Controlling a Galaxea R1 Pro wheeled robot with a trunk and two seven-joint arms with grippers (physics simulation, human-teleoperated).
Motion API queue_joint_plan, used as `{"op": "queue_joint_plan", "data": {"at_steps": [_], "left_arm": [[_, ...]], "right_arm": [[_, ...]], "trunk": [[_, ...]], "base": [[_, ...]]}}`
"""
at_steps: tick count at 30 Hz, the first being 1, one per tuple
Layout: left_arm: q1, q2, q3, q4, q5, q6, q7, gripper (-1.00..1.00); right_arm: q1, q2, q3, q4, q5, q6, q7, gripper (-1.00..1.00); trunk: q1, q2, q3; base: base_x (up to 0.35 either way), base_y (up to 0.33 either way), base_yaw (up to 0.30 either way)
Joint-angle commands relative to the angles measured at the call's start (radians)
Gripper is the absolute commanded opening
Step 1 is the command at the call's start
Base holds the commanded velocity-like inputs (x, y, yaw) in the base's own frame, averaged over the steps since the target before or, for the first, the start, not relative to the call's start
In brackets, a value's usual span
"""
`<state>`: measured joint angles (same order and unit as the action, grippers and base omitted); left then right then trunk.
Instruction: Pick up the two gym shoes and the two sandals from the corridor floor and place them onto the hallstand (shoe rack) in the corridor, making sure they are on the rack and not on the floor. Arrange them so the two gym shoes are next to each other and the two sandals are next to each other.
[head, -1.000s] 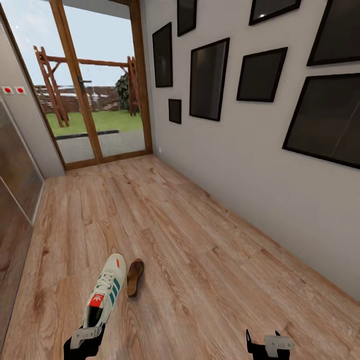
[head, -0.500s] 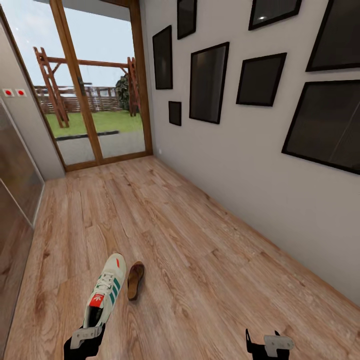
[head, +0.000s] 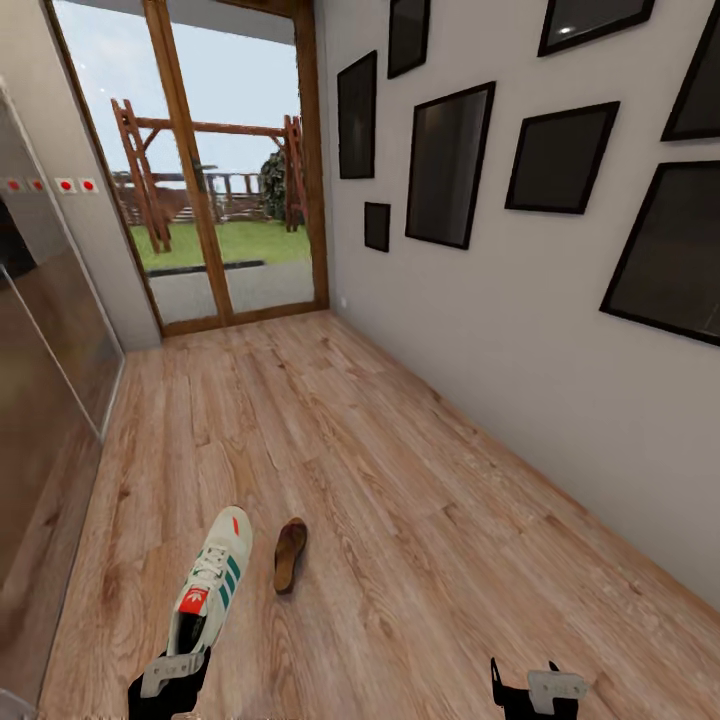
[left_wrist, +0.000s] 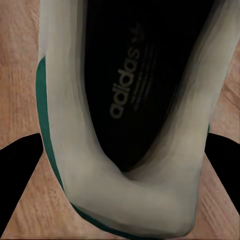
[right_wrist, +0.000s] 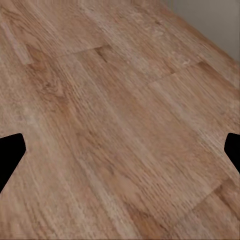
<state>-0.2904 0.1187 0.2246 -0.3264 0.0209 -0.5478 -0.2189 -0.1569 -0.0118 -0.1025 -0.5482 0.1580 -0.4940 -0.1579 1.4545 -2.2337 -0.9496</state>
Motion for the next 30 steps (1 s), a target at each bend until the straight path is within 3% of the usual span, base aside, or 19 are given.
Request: {"op": "queue_joint_plan", "data": {"at_steps": [1, 9, 30], "left_arm": [[-0.001, -0.001, 0.007, 0.001, 0.002, -0.001, -0.010, -1.00], [-0.001, -0.001, 0.007, 0.001, 0.002, -0.001, -0.010, -1.00], [0.000, -0.001, 0.006, 0.001, 0.002, -0.001, -0.010, -1.00]], "right_arm": [[-0.001, 0.001, -0.002, 0.000, 0.011, -0.001, -0.006, 1.00], [0.000, 0.000, -0.002, 0.001, 0.009, -0.001, -0.006, 1.00], [-0.001, 0.001, -0.001, 0.000, 0.009, -0.001, -0.006, 1.00]], "trunk": [[0.000, 0.000, -0.001], [0.000, 0.000, -0.001], [0.000, 0.000, -0.001]], "base": [[0.049, 0.014, 0.276], [0.154, 0.118, 0.206], [0.284, 0.193, 0.006]]}}
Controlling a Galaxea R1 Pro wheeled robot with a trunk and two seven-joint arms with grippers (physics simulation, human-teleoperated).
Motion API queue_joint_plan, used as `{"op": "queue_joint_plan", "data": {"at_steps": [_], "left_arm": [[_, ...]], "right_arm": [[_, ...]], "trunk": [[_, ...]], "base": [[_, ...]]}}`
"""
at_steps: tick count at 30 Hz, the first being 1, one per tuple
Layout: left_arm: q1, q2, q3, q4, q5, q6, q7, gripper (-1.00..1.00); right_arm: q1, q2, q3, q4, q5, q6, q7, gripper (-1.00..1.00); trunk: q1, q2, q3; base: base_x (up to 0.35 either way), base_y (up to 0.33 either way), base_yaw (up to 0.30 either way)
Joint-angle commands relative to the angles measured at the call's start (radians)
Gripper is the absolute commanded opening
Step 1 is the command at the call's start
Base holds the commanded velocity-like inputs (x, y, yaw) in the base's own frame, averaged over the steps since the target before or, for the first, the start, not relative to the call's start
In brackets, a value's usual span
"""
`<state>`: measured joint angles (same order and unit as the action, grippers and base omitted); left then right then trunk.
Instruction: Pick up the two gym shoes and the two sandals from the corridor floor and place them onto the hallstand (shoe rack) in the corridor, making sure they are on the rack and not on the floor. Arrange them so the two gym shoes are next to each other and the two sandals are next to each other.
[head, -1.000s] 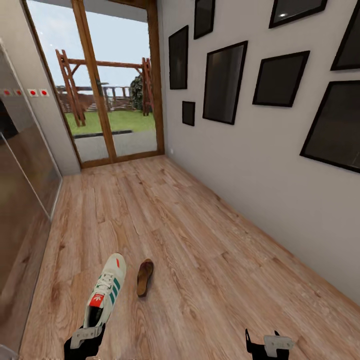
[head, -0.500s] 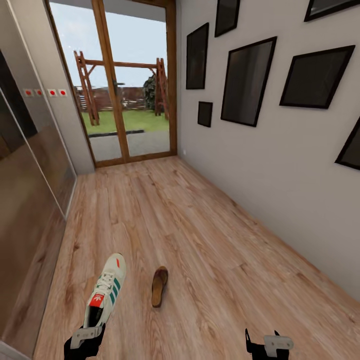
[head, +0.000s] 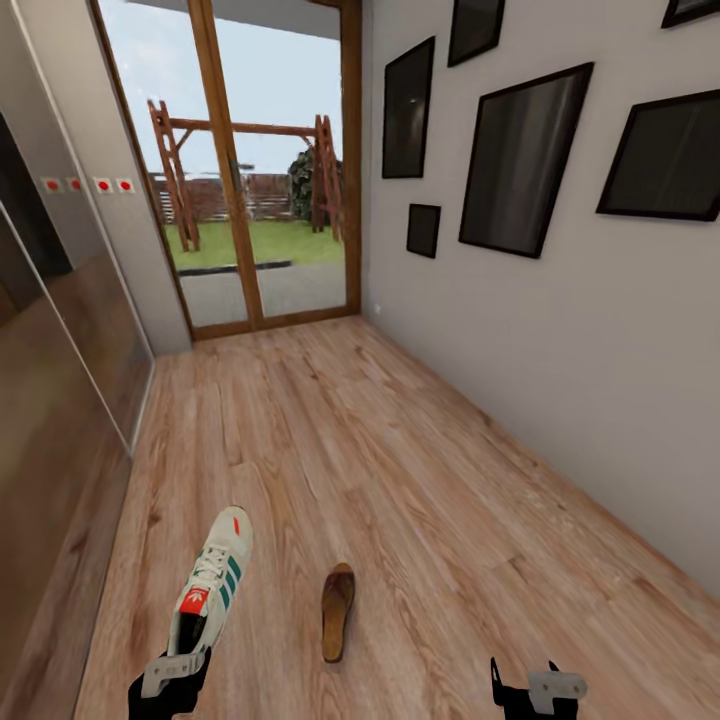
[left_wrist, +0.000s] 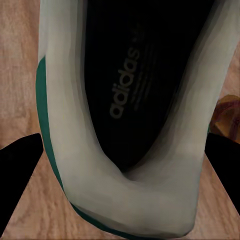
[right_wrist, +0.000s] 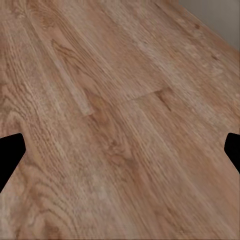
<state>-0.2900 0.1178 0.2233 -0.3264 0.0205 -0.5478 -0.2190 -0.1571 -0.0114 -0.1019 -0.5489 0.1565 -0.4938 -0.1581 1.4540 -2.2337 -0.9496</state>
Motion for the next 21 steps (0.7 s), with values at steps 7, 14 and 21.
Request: {"op": "queue_joint_plan", "data": {"at_steps": [7, 14, 21], "left_arm": [[-0.001, -0.001, 0.007, 0.001, 0.003, -0.001, -0.010, -1.00], [-0.001, -0.001, 0.007, 0.000, 0.003, -0.001, -0.010, -1.00], [-0.001, -0.002, 0.005, 0.002, -0.002, -0.001, -0.010, -1.00]], "right_arm": [[0.000, 0.001, -0.002, 0.001, 0.011, -0.002, -0.006, 1.00], [0.000, 0.001, -0.002, 0.001, 0.011, -0.002, -0.006, 1.00], [0.000, 0.001, -0.004, 0.002, 0.009, -0.002, -0.006, 1.00]], "trunk": [[0.000, 0.000, -0.001], [0.000, 0.000, -0.001], [0.000, 0.000, -0.001]], "base": [[0.331, 0.049, 0.000], [0.330, 0.004, 0.143], [0.101, 0.000, 0.267]]}}
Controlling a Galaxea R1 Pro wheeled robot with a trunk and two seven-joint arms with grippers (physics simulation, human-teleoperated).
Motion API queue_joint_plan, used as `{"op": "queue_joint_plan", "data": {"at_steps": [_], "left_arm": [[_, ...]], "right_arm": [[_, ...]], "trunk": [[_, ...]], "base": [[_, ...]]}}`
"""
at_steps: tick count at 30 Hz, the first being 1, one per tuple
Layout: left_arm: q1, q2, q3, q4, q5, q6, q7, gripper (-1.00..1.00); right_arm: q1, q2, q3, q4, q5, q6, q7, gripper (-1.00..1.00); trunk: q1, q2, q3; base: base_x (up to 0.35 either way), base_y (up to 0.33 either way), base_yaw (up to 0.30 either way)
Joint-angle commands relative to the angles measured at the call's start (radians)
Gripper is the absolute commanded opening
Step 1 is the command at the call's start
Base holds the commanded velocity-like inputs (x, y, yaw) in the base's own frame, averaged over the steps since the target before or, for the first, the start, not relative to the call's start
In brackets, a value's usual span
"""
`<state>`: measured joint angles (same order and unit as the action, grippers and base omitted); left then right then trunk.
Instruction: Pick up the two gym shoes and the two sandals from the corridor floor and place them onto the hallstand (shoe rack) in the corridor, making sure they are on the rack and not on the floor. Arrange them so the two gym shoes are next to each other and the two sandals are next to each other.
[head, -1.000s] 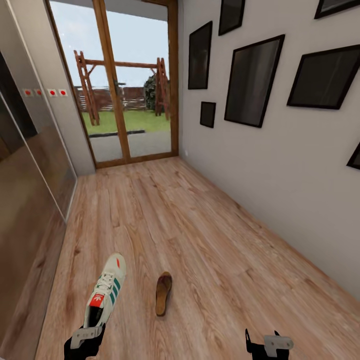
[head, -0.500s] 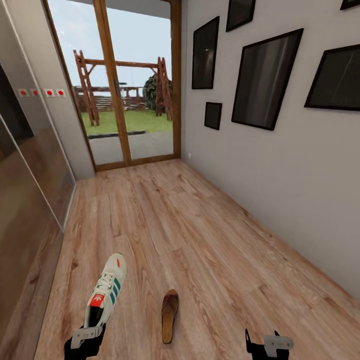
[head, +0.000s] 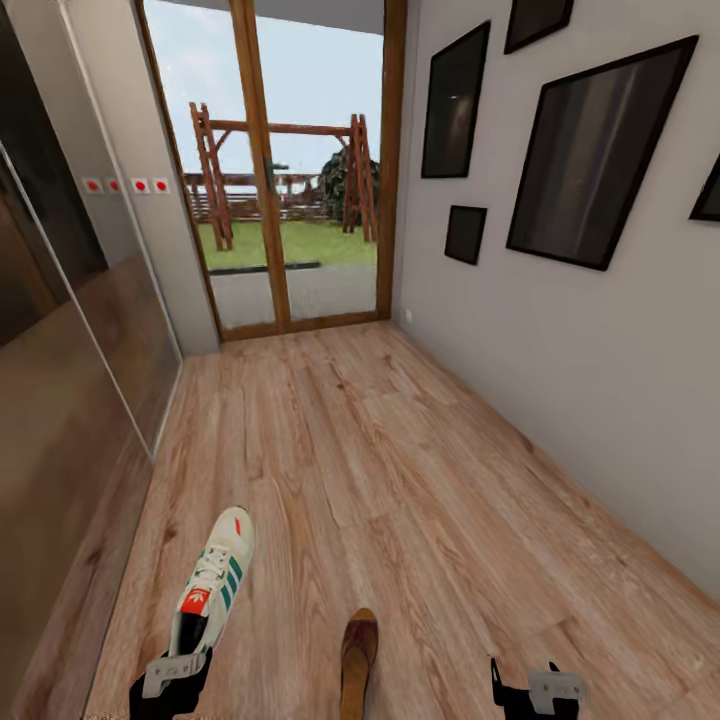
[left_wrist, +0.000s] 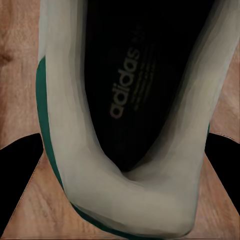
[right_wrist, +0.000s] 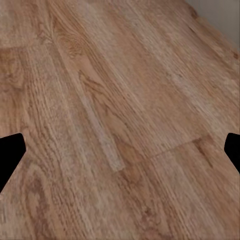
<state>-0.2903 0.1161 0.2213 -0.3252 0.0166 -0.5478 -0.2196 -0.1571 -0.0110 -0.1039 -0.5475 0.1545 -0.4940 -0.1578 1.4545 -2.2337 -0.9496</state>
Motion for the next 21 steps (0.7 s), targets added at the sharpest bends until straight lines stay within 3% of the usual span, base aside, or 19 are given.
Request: {"op": "queue_joint_plan", "data": {"at_steps": [1, 8, 15, 18, 21], "left_arm": [[-0.001, 0.001, 0.008, 0.002, 0.002, -0.001, -0.009, -1.00], [0.015, 0.002, 0.005, -0.007, 0.001, 0.001, -0.011, -1.00], [-0.009, -0.006, -0.002, -0.030, -0.005, 0.033, -0.023, -1.00], [-0.071, -0.009, -0.010, -0.066, -0.035, 0.133, -0.035, -1.00], [-0.172, -0.015, -0.038, -0.120, -0.068, 0.318, -0.080, -1.00]], "right_arm": [[0.000, 0.000, -0.001, -0.001, 0.010, -0.002, -0.006, 1.00], [0.000, 0.000, -0.001, 0.004, 0.010, 0.000, -0.005, 1.00], [0.000, 0.000, -0.002, 0.006, 0.011, 0.000, -0.006, 1.00], [0.000, -0.004, -0.003, 0.007, 0.011, 0.001, -0.006, 1.00], [0.000, -0.008, -0.003, 0.006, 0.011, 0.001, -0.007, 1.00]], "trunk": [[0.000, 0.000, -0.001], [0.000, 0.000, -0.001], [0.000, 0.000, -0.001], [0.000, 0.000, -0.001], [0.000, 0.000, -0.001]], "base": [[0.008, 0.000, 0.277], [0.001, 0.000, 0.278], [0.000, 0.000, 0.278], [0.000, 0.000, 0.278], [0.000, 0.000, 0.278]]}}
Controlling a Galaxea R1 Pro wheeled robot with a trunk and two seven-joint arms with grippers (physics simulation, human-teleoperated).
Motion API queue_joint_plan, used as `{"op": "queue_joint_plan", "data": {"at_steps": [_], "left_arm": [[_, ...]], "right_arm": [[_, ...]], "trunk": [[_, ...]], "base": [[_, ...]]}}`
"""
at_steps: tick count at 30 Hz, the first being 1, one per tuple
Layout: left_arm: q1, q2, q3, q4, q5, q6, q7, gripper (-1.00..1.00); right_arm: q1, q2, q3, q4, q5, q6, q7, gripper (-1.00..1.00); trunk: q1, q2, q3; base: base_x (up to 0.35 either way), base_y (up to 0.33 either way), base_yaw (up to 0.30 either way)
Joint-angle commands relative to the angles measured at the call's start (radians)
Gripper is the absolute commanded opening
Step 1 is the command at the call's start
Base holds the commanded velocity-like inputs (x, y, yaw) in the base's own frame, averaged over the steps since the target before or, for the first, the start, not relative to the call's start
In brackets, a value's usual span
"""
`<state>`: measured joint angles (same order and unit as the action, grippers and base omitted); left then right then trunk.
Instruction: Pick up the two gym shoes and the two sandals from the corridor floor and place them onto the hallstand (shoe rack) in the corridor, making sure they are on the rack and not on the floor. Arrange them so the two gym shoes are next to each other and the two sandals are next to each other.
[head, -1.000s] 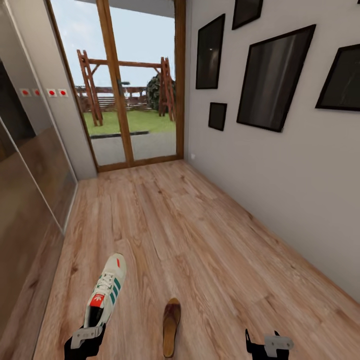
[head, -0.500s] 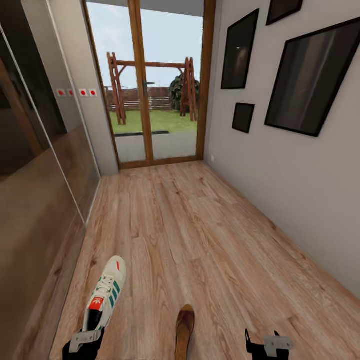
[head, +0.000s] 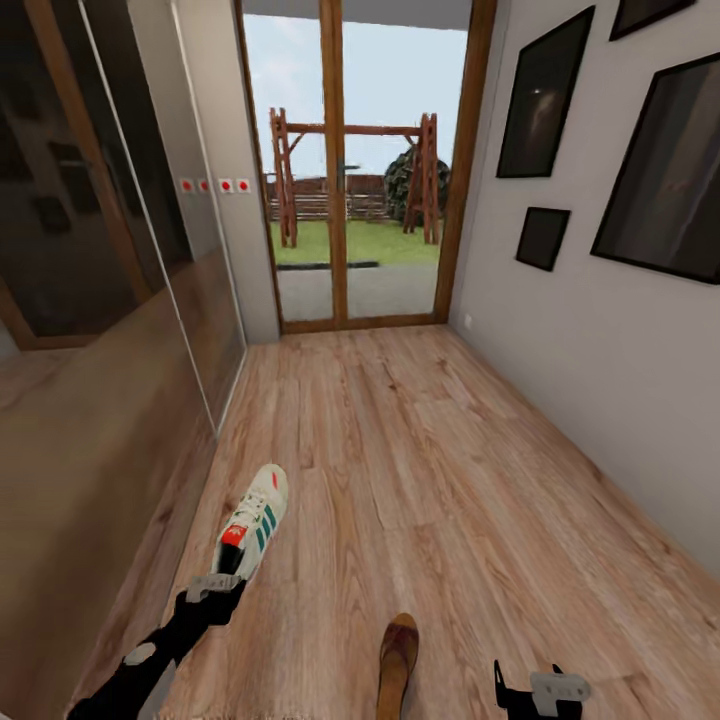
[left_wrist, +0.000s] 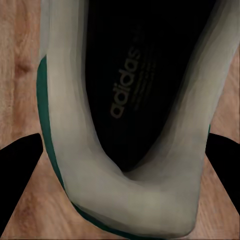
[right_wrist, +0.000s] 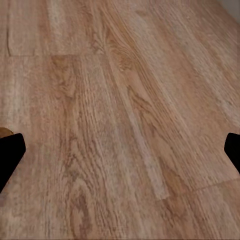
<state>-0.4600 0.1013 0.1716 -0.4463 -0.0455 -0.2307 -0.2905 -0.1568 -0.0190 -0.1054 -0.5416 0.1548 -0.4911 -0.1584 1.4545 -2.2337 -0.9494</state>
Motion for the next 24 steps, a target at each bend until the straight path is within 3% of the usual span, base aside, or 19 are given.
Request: {"op": "queue_joint_plan", "data": {"at_steps": [1, 5, 7, 9, 14, 16, 18, 24], "left_arm": [[-0.044, -0.015, -0.008, -0.019, -0.011, 0.065, -0.033, -1.00], [-0.227, -0.094, -0.102, -0.053, -0.020, 0.264, -0.078, -1.00], [-0.285, -0.122, -0.131, -0.056, -0.020, 0.332, -0.085, -1.00], [-0.363, -0.155, -0.153, -0.059, -0.020, 0.415, -0.091, -1.00], [-0.433, -0.174, -0.160, -0.060, -0.019, 0.449, -0.103, -1.00], [-0.464, -0.174, -0.163, -0.060, -0.021, 0.468, -0.125, -1.00], [-0.501, -0.168, -0.167, -0.060, -0.022, 0.521, -0.153, -1.00], [-0.533, -0.161, -0.178, -0.091, -0.031, 0.593, -0.184, -1.00]], "right_arm": [[-0.001, 0.001, -0.002, 0.000, 0.011, -0.001, -0.006, 1.00], [-0.001, 0.007, -0.001, -0.004, 0.011, 0.000, -0.006, 1.00], [-0.001, 0.010, 0.001, -0.007, 0.011, 0.003, -0.006, 1.00], [-0.001, 0.037, 0.002, -0.026, 0.010, 0.062, -0.018, 1.00], [-0.024, 0.134, 0.003, -0.076, 0.011, 0.282, -0.109, 1.00], [-0.060, 0.187, 0.004, -0.118, 0.010, 0.378, -0.164, 1.00], [-0.098, 0.193, 0.005, -0.156, 0.009, 0.441, -0.191, 1.00], [-0.130, 0.193, 0.004, -0.170, 0.006, 0.479, -0.204, 1.00]], "trunk": [[0.000, 0.000, -0.001], [0.000, 0.000, -0.002], [0.000, 0.000, -0.002], [0.000, 0.000, -0.002], [0.000, 0.000, -0.002], [0.000, 0.000, -0.002], [0.000, 0.000, -0.002], [0.000, 0.000, -0.002]], "base": [[0.000, 0.000, 0.278], [0.000, 0.000, 0.247], [0.000, 0.000, 0.116], [0.000, 0.000, 0.035], [0.000, 0.000, 0.009], [0.000, 0.000, 0.002], [0.000, 0.000, 0.001], [0.000, 0.000, 0.000]]}}
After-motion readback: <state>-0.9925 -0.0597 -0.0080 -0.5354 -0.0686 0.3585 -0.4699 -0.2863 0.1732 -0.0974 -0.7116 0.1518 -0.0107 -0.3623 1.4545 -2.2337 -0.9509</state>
